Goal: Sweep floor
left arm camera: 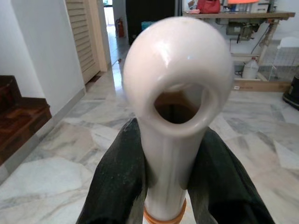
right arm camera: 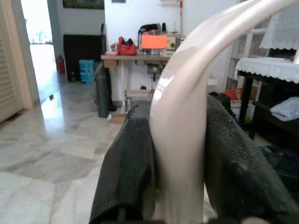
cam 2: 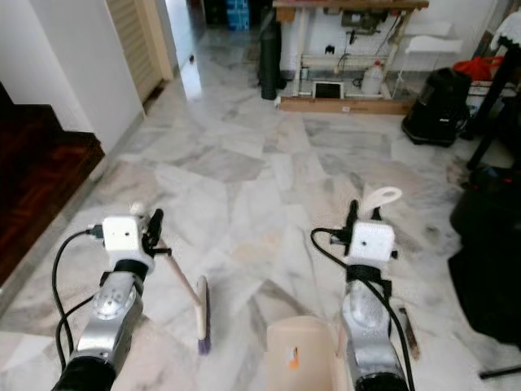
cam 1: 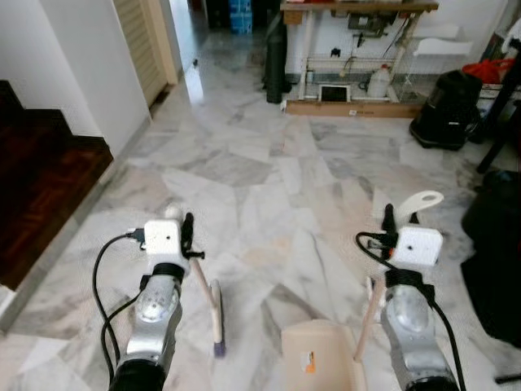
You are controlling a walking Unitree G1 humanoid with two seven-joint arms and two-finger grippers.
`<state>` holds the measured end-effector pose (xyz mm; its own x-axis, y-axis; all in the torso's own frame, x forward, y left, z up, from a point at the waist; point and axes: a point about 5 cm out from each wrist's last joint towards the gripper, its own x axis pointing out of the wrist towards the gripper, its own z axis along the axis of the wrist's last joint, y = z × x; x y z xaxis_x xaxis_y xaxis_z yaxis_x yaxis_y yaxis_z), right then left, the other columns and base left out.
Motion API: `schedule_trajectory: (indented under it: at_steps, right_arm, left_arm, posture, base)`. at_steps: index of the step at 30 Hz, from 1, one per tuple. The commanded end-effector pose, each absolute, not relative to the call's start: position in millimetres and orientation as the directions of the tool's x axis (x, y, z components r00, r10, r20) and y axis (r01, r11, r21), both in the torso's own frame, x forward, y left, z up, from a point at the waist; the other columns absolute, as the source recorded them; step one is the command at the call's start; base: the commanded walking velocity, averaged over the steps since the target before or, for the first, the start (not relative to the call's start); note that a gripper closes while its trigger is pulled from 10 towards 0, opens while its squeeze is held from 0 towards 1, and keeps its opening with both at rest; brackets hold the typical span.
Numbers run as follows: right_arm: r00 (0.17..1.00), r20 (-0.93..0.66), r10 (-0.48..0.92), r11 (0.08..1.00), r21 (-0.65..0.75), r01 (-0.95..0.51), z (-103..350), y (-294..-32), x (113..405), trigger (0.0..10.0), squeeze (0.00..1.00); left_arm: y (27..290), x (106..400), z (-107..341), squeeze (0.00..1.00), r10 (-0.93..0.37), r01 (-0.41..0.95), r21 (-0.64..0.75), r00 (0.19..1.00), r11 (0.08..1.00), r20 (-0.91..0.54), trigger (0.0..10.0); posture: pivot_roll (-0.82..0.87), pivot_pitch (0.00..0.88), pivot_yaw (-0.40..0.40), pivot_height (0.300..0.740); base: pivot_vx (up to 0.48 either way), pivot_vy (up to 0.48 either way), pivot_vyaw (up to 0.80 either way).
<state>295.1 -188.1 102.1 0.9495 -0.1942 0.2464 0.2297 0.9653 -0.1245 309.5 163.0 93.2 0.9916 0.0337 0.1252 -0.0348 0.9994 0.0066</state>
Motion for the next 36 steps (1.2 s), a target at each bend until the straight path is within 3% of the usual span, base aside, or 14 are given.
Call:
schedule_trajectory:
  at_steps: [1, 36]
  right_arm:
    - [0.934, 0.297, -0.200, 0.966, -0.101, 0.239, 112.9, -189.5, 296.3, 10.0, 0.00]
    - [0.935, 0.299, -0.192, 0.970, -0.087, 0.227, 116.4, -181.2, 292.2, 10.0, 0.00]
  left_arm:
    - [161.5, 312.9, 102.0, 0.00, 0.028, -0.029, 0.007, 0.986, 1.000, 0.165, 10.0]
    - [165.5, 311.9, 106.6, 0.00, -0.004, -0.002, 0.031, 0.983, 1.000, 0.184, 10.0]
  posture:
    - [-0.01, 0.000, 0.045, 0.740]
    - [-0.01, 0.000, 0.050, 0.740]
  base:
    - [0.000, -0.259, 0.00]
    - [0.000, -0.261, 0.00]
